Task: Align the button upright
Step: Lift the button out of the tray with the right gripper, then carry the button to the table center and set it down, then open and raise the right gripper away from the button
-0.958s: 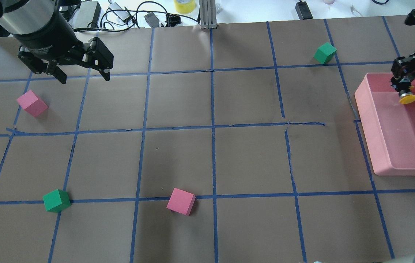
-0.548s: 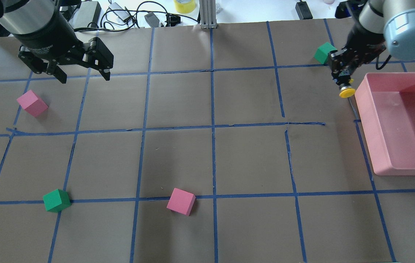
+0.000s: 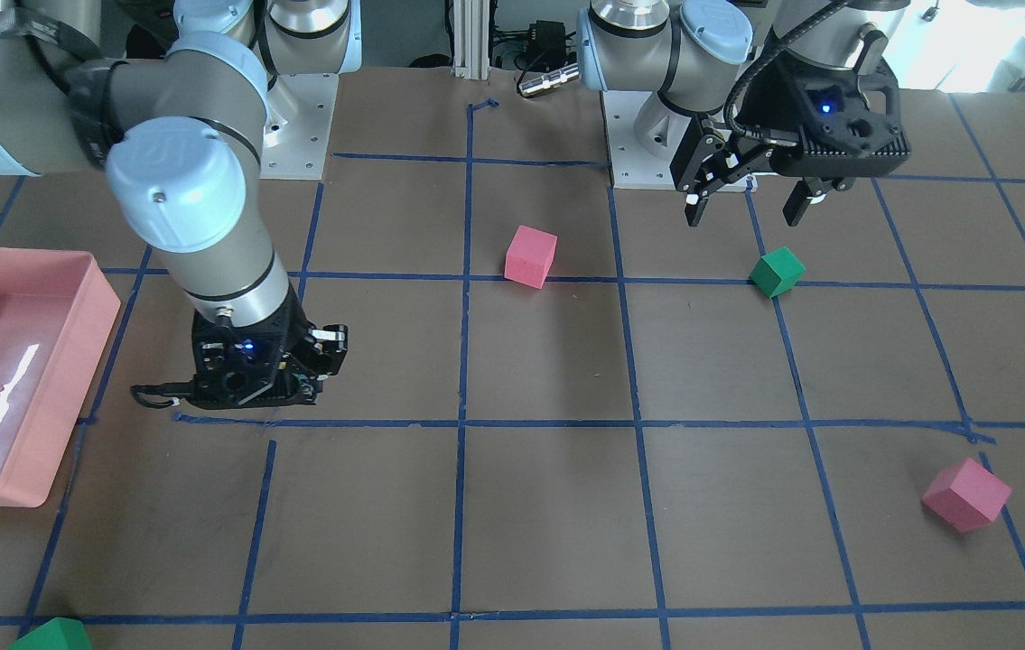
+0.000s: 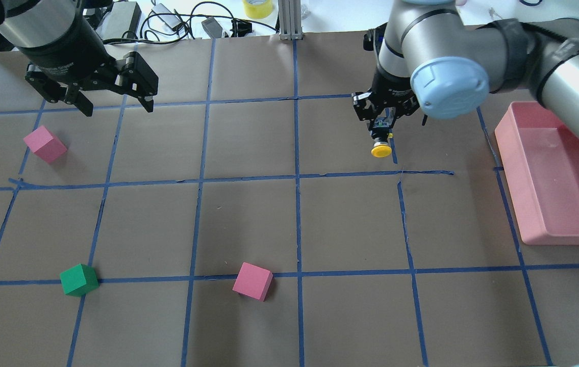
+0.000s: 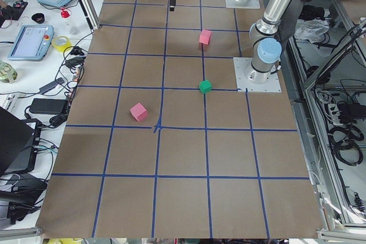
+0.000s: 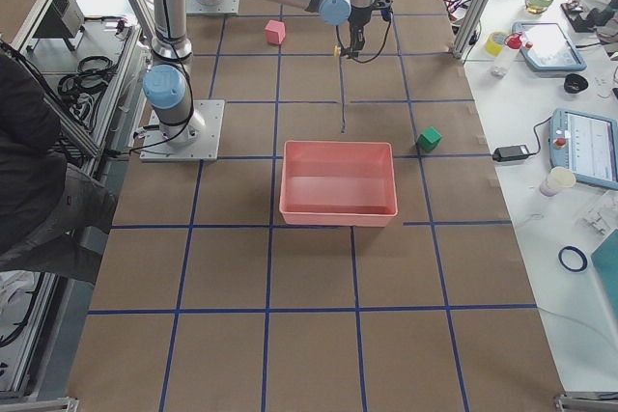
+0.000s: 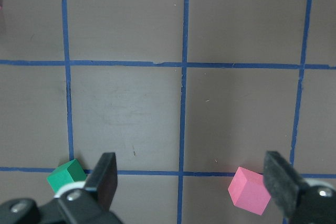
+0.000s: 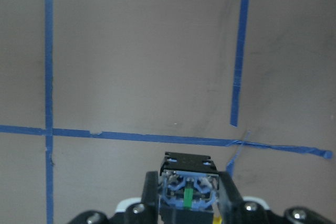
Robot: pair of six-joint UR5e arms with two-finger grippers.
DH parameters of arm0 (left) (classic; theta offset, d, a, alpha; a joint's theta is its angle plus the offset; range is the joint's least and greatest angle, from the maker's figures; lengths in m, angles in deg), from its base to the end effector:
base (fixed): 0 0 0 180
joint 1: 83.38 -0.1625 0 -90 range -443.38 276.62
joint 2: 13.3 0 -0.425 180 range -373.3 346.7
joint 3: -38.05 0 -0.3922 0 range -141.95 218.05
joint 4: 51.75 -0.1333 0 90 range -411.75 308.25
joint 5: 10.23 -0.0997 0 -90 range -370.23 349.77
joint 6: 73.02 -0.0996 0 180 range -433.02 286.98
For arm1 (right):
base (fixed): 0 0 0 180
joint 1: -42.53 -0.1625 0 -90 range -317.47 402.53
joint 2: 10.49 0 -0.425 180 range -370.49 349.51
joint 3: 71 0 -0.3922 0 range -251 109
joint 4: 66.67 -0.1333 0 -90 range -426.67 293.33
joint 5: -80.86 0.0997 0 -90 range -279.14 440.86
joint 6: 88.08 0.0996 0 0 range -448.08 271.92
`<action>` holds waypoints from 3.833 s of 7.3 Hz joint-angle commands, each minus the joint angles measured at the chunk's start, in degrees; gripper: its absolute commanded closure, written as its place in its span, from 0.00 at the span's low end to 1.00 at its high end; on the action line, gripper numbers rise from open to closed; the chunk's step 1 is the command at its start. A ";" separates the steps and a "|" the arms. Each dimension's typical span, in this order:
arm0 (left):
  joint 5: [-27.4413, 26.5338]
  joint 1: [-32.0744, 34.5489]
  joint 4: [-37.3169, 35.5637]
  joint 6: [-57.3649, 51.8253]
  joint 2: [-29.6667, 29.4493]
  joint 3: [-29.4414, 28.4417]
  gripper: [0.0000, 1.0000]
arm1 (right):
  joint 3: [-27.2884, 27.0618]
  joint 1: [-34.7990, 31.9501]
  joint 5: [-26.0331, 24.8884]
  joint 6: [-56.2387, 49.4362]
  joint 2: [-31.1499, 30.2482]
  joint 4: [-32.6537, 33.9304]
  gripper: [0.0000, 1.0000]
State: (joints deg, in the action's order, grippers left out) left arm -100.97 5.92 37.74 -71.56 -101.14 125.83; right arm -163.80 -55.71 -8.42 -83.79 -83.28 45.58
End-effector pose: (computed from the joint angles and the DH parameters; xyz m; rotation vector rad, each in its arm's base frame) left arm -0.1261 -0.4844 0.5264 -0.0598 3.1258 -0.1336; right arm 0.2188 -0.5723 0.3386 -0.1081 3.1224 -0.0586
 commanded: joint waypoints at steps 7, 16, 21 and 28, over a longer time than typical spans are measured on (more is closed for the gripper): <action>0.83 -0.35 0.07 0.48 0.03 0.03 0.00 | -0.28 -14.96 1.74 12.59 14.43 20.37 1.00; 0.74 -0.18 0.33 1.97 0.03 0.12 0.00 | -0.98 -14.96 1.91 12.06 13.48 20.72 0.07; 0.31 -0.35 -1.59 1.00 -0.49 -0.41 0.00 | 2.34 -6.23 2.34 6.36 -3.35 0.54 0.00; 0.66 3.31 -9.15 5.83 -4.26 2.04 0.00 | 15.81 5.34 2.34 -0.59 -13.51 -28.94 0.00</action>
State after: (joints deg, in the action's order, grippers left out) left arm -100.35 7.18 29.90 -67.15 -103.89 126.78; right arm -148.13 -50.42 -6.45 -84.37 -96.71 16.59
